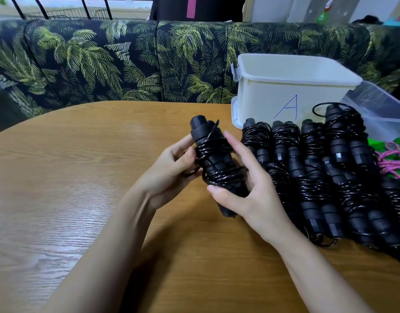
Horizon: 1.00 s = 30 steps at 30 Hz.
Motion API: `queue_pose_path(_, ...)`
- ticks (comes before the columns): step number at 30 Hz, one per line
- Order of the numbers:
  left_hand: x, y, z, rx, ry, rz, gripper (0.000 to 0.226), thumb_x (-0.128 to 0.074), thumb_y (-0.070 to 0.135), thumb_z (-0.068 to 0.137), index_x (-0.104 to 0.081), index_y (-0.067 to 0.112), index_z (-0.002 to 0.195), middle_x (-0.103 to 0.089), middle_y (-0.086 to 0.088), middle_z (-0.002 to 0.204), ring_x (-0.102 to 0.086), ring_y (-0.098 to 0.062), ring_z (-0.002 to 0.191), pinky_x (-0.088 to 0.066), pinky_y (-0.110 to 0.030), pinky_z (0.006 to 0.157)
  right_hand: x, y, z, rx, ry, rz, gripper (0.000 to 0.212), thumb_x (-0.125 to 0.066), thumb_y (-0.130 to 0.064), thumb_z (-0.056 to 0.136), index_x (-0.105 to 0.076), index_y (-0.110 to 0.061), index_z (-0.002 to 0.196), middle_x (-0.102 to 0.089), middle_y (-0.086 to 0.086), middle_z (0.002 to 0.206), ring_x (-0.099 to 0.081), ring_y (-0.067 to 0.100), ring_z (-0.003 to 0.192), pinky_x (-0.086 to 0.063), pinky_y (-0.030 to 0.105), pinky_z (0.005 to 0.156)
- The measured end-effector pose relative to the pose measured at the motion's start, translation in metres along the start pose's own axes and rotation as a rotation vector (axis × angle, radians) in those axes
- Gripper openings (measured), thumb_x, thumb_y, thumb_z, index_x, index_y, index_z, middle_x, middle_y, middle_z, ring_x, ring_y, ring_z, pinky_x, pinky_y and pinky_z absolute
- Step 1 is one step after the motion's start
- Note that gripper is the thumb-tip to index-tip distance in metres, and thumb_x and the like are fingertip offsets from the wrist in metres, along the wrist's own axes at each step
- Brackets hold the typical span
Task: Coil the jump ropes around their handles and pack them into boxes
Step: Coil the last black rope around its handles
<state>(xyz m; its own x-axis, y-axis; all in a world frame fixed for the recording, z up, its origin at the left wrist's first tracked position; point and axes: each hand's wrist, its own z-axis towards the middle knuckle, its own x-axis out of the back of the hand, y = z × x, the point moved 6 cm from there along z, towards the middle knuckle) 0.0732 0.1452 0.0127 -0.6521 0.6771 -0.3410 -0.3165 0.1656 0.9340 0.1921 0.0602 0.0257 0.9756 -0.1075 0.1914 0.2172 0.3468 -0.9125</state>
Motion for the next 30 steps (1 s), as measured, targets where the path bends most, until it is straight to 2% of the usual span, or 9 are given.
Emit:
queue_pose_path(3, -0.005, -0.001, 0.0, -0.018, 0.009, -0.042, 0.067, -0.083, 0.055, 0.067, -0.066, 0.029, 0.127, -0.046, -0.015, 0.122, -0.032, -0.03, 0.115, -0.048, -0.032, 0.1, 0.004, 0.0, 0.001, 0.037, 0.015, -0.065, 0.079, -0.073, -0.031, 0.079, -0.037, -0.035, 0.149, -0.032, -0.014, 0.157, -0.024, 0.008, 0.148, -0.024, 0.044, 0.121)
queue_pose_path(6, -0.005, 0.003, 0.0, -0.054, 0.122, -0.051, 0.055, -0.083, 0.04, 0.073, -0.067, 0.022, 0.123, -0.068, -0.004, 0.115, -0.062, -0.016, 0.109, -0.053, -0.026, 0.091, 0.006, -0.003, 0.003, 0.089, 0.041, -0.201, 0.077, -0.071, -0.026, 0.085, -0.033, -0.028, 0.152, -0.03, -0.016, 0.155, -0.025, 0.005, 0.147, -0.024, 0.032, 0.121)
queue_pose_path(8, -0.002, 0.002, 0.001, -0.059, 0.278, -0.037, 0.048, -0.082, 0.022, 0.078, -0.065, 0.017, 0.122, -0.073, 0.001, 0.107, -0.068, -0.01, 0.1, -0.054, -0.023, 0.084, 0.003, -0.001, 0.003, 0.109, 0.035, -0.322, 0.08, -0.07, -0.026, 0.088, -0.026, -0.038, 0.153, -0.03, -0.014, 0.157, -0.025, 0.0, 0.145, -0.025, 0.021, 0.118)
queue_pose_path(10, 0.0, -0.001, -0.001, -0.059, 0.413, 0.007, 0.047, -0.08, 0.021, 0.076, -0.065, 0.016, 0.12, -0.075, -0.001, 0.104, -0.068, -0.01, 0.097, -0.055, -0.024, 0.085, -0.004, 0.003, 0.002, 0.074, 0.03, -0.505, 0.093, -0.074, -0.037, 0.084, -0.012, -0.055, 0.151, -0.022, -0.015, 0.161, -0.028, -0.002, 0.143, -0.032, 0.015, 0.11)
queue_pose_path(12, -0.001, -0.003, -0.003, -0.07, 0.476, 0.075, 0.049, -0.08, 0.027, 0.073, -0.067, 0.018, 0.12, -0.075, -0.003, 0.106, -0.069, -0.013, 0.101, -0.054, -0.03, 0.092, -0.009, 0.005, 0.0, 0.078, 0.098, -0.689, 0.103, -0.076, -0.045, 0.078, -0.004, -0.054, 0.151, -0.022, -0.012, 0.162, -0.041, 0.011, 0.139, -0.048, 0.03, 0.098)
queue_pose_path(15, 0.0, -0.003, -0.004, -0.084, 0.475, 0.129, 0.058, -0.083, 0.035, 0.065, -0.068, 0.019, 0.119, -0.075, -0.003, 0.107, -0.069, -0.015, 0.105, -0.053, -0.035, 0.097, -0.008, 0.002, -0.001, 0.174, 0.185, -0.785, 0.094, -0.076, -0.037, 0.083, -0.015, -0.04, 0.154, -0.035, -0.004, 0.158, -0.056, 0.024, 0.128, -0.057, 0.043, 0.088)
queue_pose_path(21, 0.002, 0.005, -0.003, -0.094, 0.383, 0.168, 0.05, -0.075, 0.021, 0.075, -0.065, 0.018, 0.124, -0.074, -0.003, 0.112, -0.067, -0.015, 0.111, -0.051, -0.034, 0.1, 0.01, -0.001, 0.003, 0.157, 0.164, -0.403, 0.084, -0.079, -0.015, 0.082, -0.033, -0.034, 0.15, -0.047, -0.019, 0.146, -0.045, -0.008, 0.13, -0.031, 0.006, 0.102)
queue_pose_path(26, 0.003, 0.007, -0.005, -0.157, 0.476, 0.174, 0.05, -0.086, 0.02, 0.067, -0.07, 0.016, 0.113, -0.075, -0.013, 0.105, -0.069, -0.014, 0.098, -0.054, -0.03, 0.091, 0.015, 0.003, 0.003, 0.026, 0.125, -0.149, 0.079, -0.079, -0.01, 0.082, -0.042, -0.036, 0.146, -0.064, -0.027, 0.122, -0.059, -0.003, 0.117, -0.04, 0.013, 0.1)
queue_pose_path(30, -0.002, 0.006, -0.007, -0.151, 0.472, 0.153, 0.05, -0.078, 0.029, 0.062, -0.07, 0.021, 0.11, -0.077, -0.003, 0.1, -0.07, -0.01, 0.097, -0.055, -0.025, 0.087, 0.015, 0.004, 0.004, 0.01, 0.128, -0.114, 0.074, -0.077, -0.008, 0.083, -0.044, -0.04, 0.141, -0.064, -0.027, 0.122, -0.061, 0.002, 0.117, -0.044, 0.022, 0.103)
